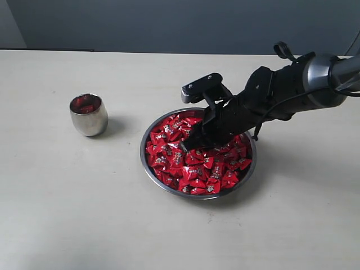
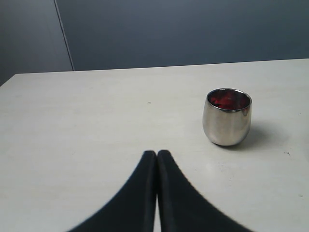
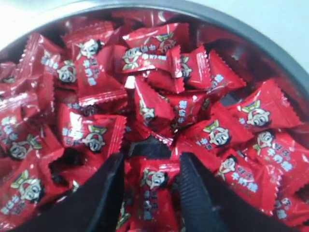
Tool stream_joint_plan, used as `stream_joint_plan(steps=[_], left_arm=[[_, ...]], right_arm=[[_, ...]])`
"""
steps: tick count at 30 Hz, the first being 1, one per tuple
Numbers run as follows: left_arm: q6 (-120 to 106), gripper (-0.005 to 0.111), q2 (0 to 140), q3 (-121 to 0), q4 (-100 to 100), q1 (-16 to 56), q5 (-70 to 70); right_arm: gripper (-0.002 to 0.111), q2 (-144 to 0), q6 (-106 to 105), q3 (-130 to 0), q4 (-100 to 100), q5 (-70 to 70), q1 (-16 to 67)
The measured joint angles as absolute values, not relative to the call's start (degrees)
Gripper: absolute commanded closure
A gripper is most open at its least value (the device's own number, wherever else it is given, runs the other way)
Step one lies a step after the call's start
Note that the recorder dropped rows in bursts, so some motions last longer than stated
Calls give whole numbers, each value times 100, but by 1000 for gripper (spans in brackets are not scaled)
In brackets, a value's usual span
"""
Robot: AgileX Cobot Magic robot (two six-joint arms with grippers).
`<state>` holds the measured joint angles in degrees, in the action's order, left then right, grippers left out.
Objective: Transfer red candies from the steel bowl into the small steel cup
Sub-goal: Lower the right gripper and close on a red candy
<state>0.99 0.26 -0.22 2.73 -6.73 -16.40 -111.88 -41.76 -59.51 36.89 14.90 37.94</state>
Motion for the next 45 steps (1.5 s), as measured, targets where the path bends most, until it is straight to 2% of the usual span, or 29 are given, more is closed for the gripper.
stream_joint_plan(steps=[11, 37, 40, 45], left_arm=[[99, 106, 26, -22, 273, -673, -1640], [99, 106, 26, -22, 273, -673, -1640], [99, 106, 26, -22, 273, -673, -1640], [99, 106, 26, -22, 273, -673, -1640]], right_arm=[[71, -11188, -3057, -5951, 2462, 1514, 3794], [71, -11418, -2963, -5951, 2765, 1560, 3826], [73, -11418, -2963, -5951, 2765, 1549, 3826], [90, -11431, -2963, -5951, 2765, 1529, 3826]])
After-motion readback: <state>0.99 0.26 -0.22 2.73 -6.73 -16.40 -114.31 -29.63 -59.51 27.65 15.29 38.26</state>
